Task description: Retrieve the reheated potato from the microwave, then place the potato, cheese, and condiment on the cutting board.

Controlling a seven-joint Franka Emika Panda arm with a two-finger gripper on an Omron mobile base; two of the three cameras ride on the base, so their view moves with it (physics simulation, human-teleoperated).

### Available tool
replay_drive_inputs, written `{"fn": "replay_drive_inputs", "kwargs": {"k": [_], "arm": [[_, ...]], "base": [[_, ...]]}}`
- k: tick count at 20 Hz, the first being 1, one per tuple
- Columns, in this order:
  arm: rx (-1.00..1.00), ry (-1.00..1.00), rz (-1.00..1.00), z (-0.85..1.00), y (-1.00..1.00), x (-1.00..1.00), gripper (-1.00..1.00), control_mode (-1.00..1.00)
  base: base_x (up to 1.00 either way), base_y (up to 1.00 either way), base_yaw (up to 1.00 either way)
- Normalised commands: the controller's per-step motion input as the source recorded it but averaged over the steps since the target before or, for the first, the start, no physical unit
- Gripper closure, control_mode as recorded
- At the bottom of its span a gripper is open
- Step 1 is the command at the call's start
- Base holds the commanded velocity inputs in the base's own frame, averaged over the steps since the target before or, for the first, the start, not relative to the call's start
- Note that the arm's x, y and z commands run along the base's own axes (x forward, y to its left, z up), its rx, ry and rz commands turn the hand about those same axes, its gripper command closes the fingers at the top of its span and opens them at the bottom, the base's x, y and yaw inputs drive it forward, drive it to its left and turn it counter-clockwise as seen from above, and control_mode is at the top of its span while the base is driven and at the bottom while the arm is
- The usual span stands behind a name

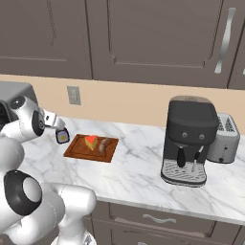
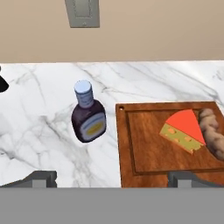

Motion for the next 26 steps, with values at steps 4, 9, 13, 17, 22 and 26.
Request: {"fn": "replay_drive_inputs", "kwargs": {"k": [4,9,13,17,22,26], "arm": [[0.03,0.0,0.0,-0.15,0.01,0.21,-1.0,-1.0],[0.03,0.0,0.0,-0.14,0.05,0.19,-1.0,-1.0],[0.0,0.0,0.0,-0.08,0.05,0.18,-1.0,-1.0],[0.0,0.0,0.0,-0.08,0.1,0.11,-1.0,-1.0],[0.0,0.0,0.0,-0.1,0.08,0.17,-1.0,-1.0],[0.0,0.0,0.0,-0.11,0.04,0.21,-1.0,-1.0]], "base": [[0.0,0.0,0.0],[0.0,0.0,0.0],[0.0,0.0,0.0],[0.0,0.0,0.0],[0.0,0.0,0.0],[0.0,0.0,0.0]]}}
